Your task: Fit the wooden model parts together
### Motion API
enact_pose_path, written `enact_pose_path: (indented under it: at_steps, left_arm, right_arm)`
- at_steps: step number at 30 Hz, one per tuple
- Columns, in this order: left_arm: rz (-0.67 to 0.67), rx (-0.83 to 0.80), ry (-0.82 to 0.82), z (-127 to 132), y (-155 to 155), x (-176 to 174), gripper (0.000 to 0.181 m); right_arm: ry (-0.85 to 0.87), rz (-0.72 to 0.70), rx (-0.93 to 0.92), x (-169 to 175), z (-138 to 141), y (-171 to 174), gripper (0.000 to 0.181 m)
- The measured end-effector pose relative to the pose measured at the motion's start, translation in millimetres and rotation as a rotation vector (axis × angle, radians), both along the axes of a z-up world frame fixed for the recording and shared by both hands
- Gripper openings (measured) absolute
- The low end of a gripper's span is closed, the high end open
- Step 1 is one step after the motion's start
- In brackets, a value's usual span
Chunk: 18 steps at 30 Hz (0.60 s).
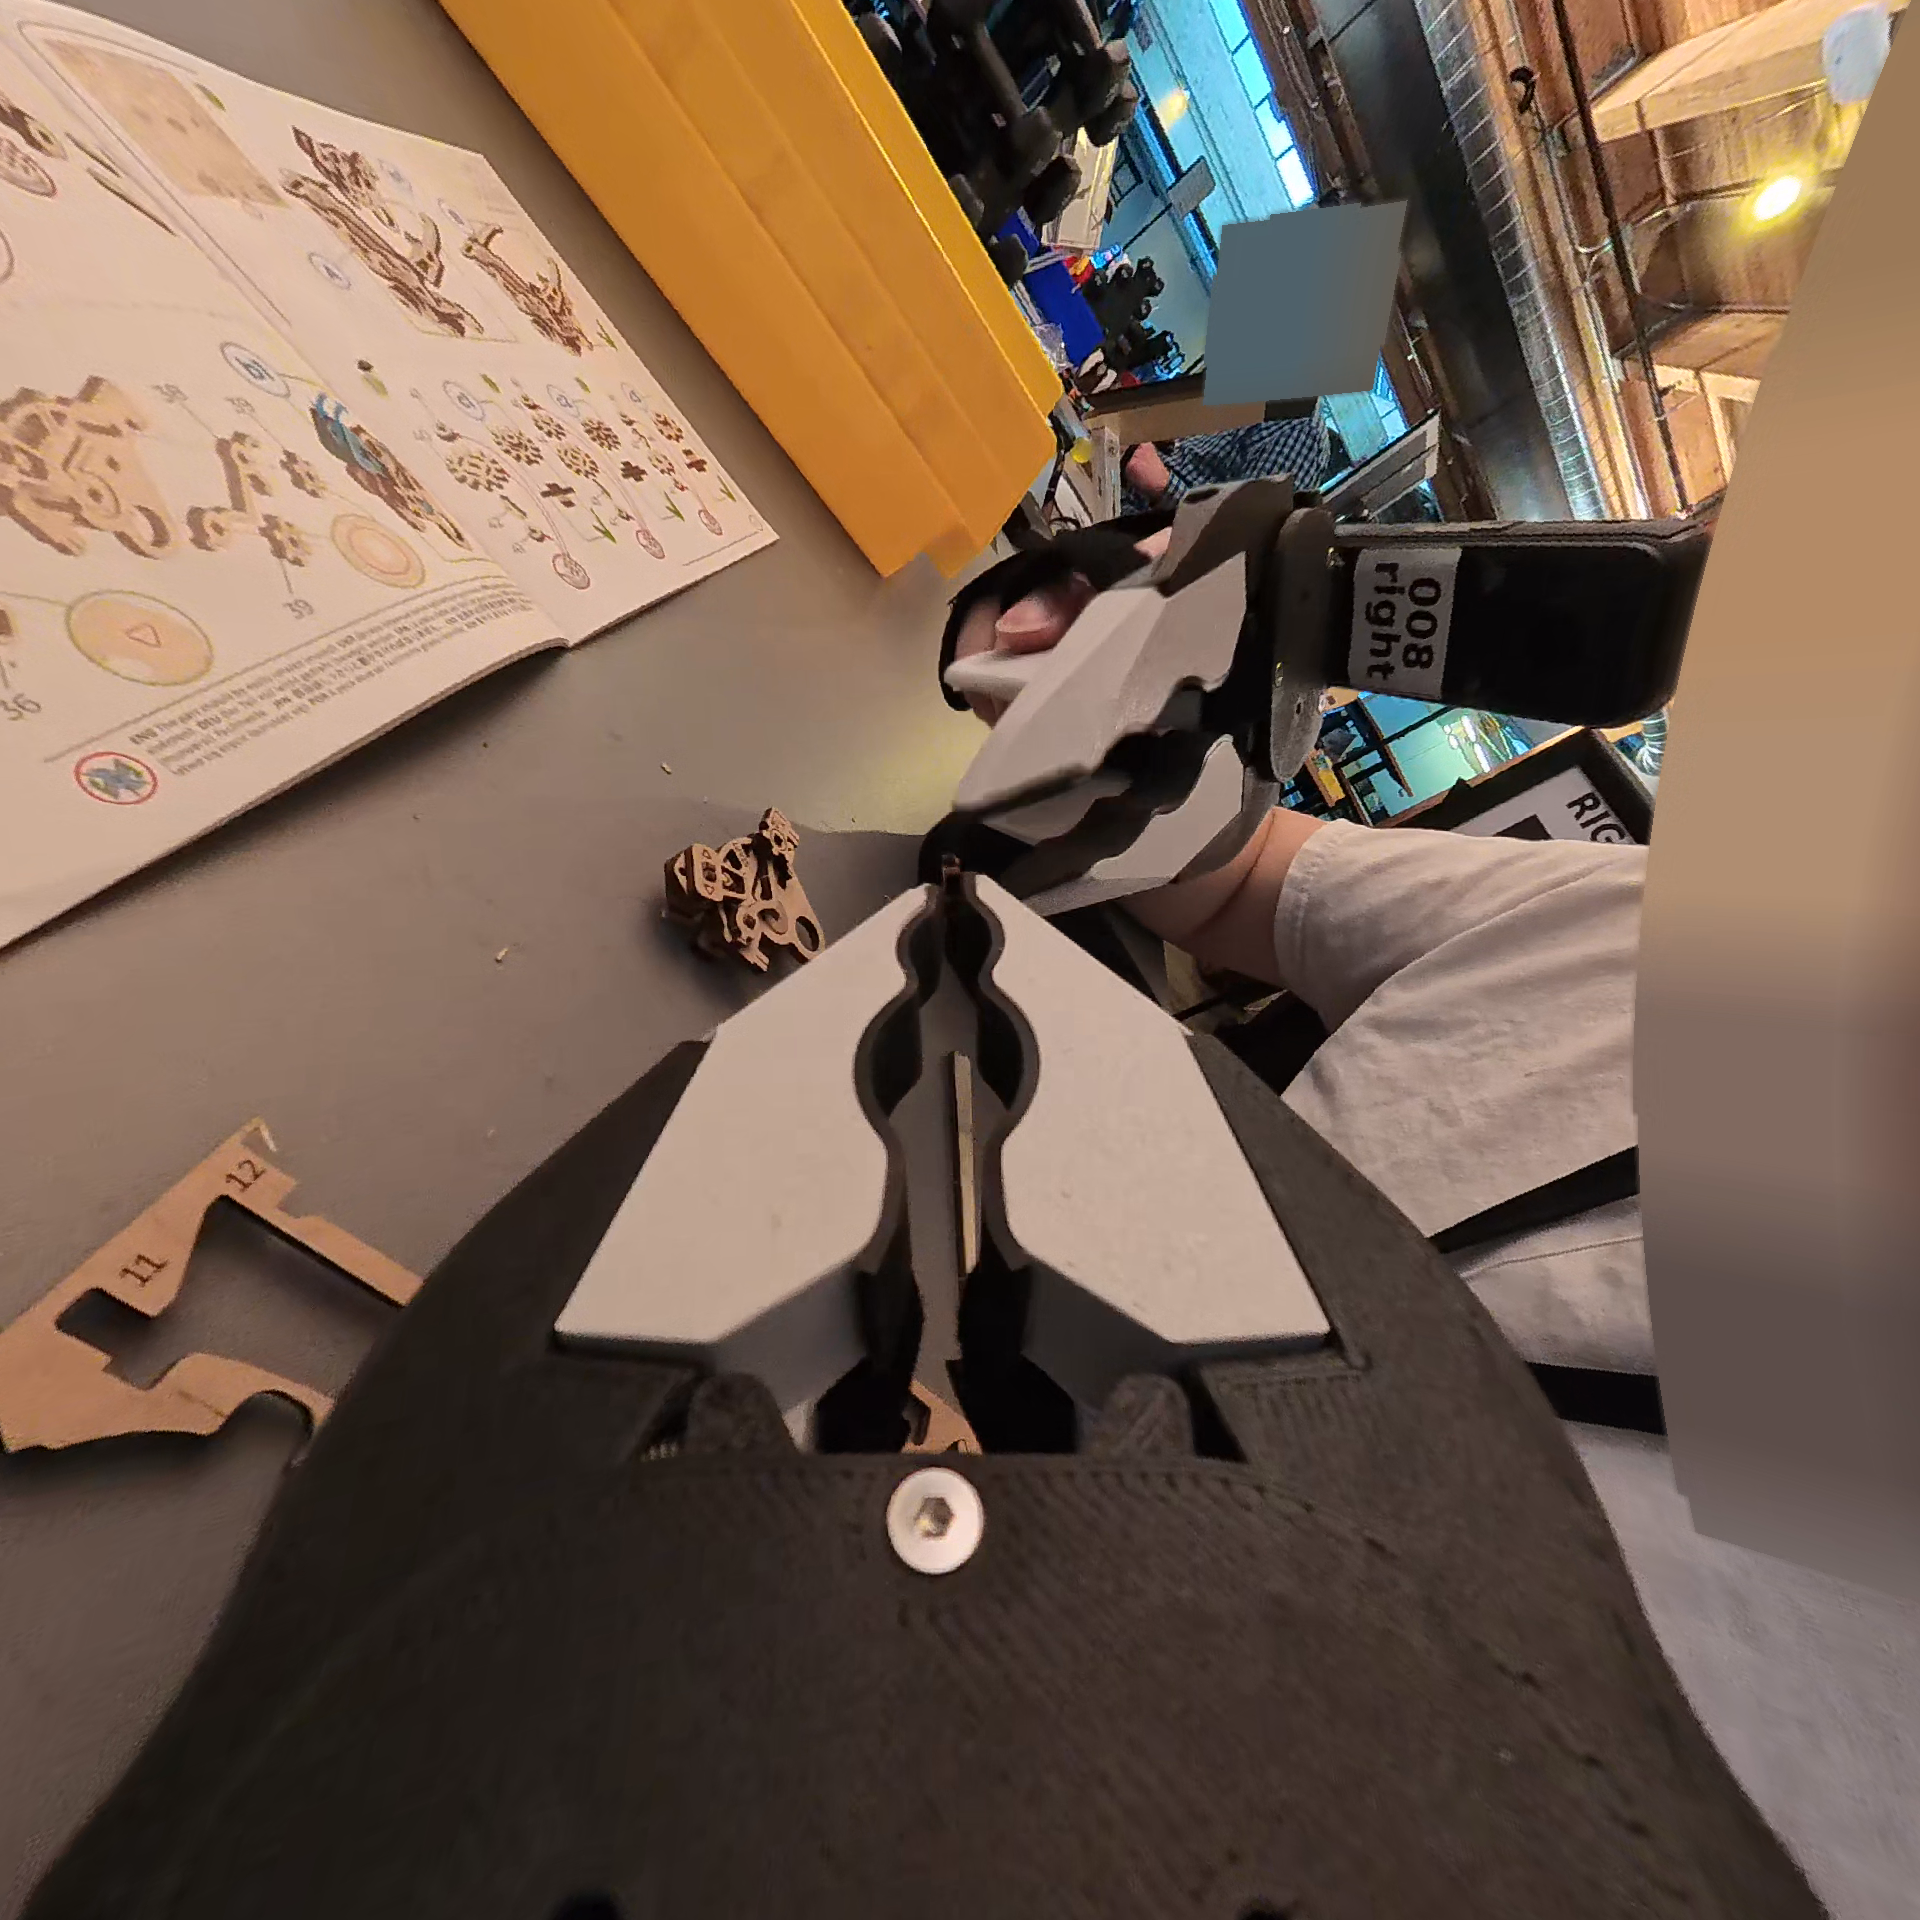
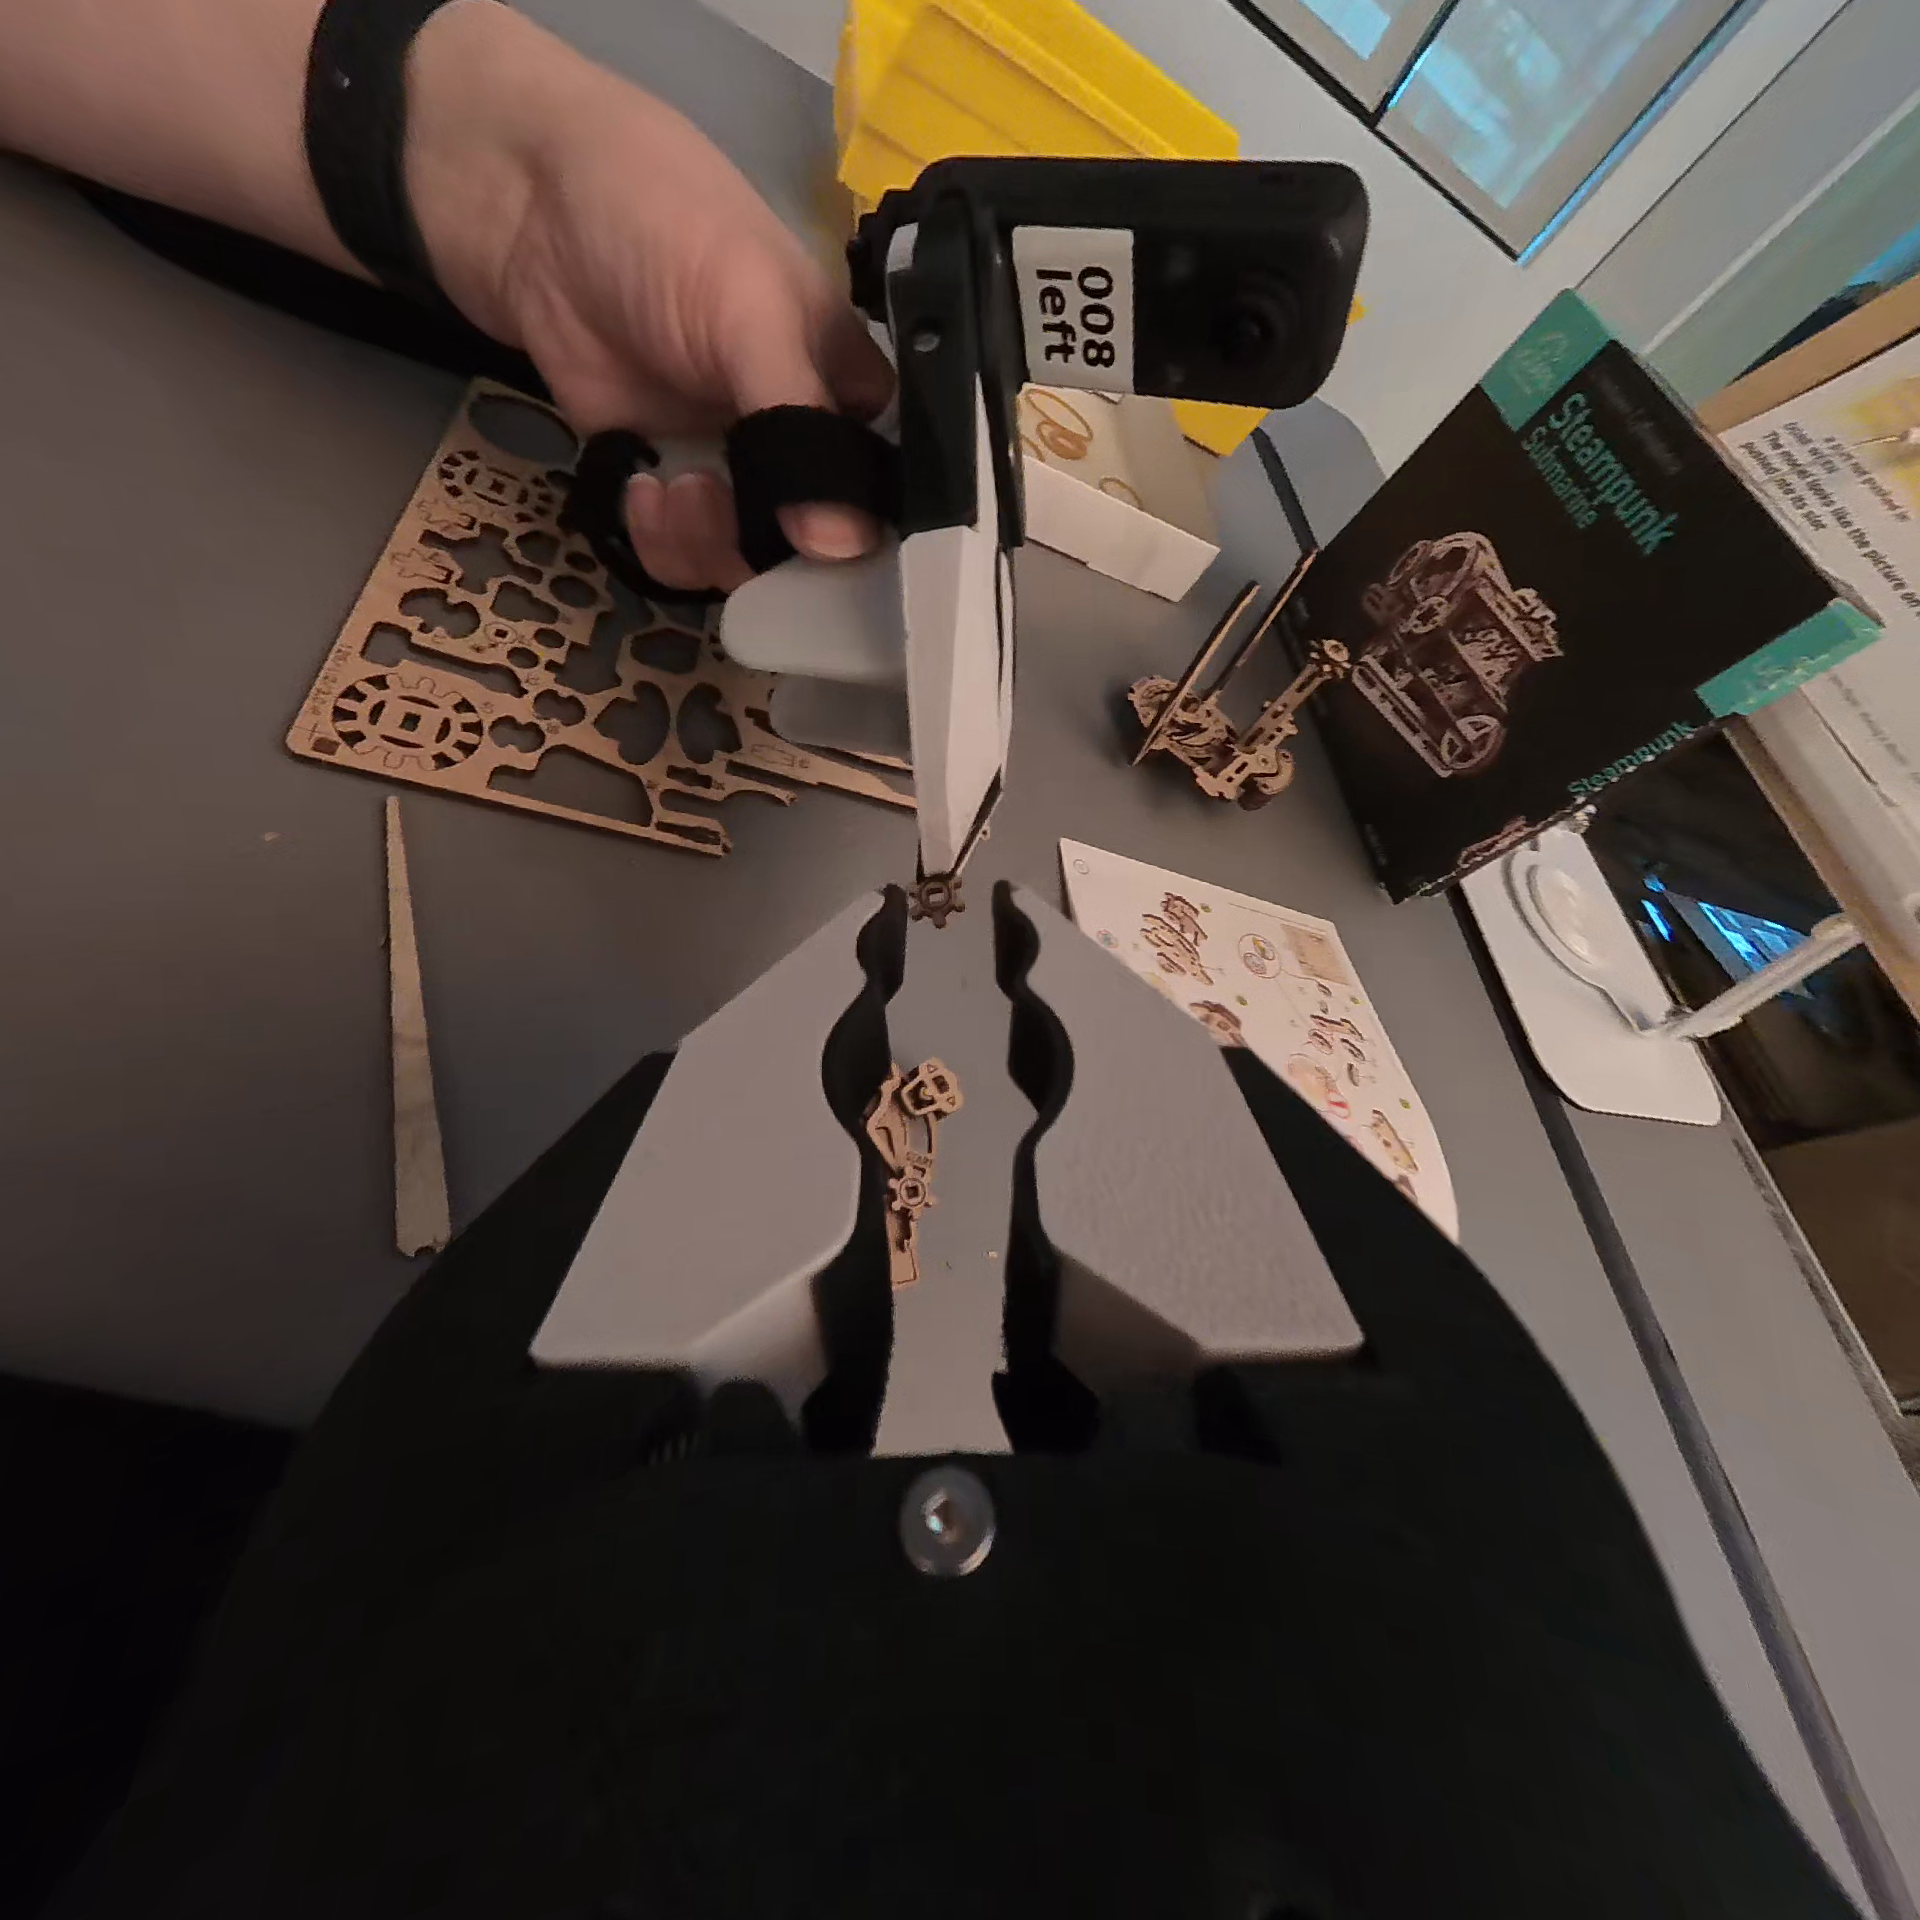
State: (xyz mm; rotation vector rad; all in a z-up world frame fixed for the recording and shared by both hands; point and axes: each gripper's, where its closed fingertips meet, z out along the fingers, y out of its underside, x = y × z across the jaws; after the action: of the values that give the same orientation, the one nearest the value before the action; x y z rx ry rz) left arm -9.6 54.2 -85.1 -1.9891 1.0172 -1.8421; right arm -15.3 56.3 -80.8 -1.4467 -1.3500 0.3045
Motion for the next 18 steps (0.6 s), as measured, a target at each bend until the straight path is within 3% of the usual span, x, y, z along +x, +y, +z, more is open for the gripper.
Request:
enact_pose_path:
  at_steps: [18]
  left_arm:
    - [-0.031, 0.015, 0.015, -2.8, -4.0, 1.3, 0.001]
  right_arm:
    - [-0.051, 0.029, 0.001, 1.6, -8.1, -3.2, 0.008]
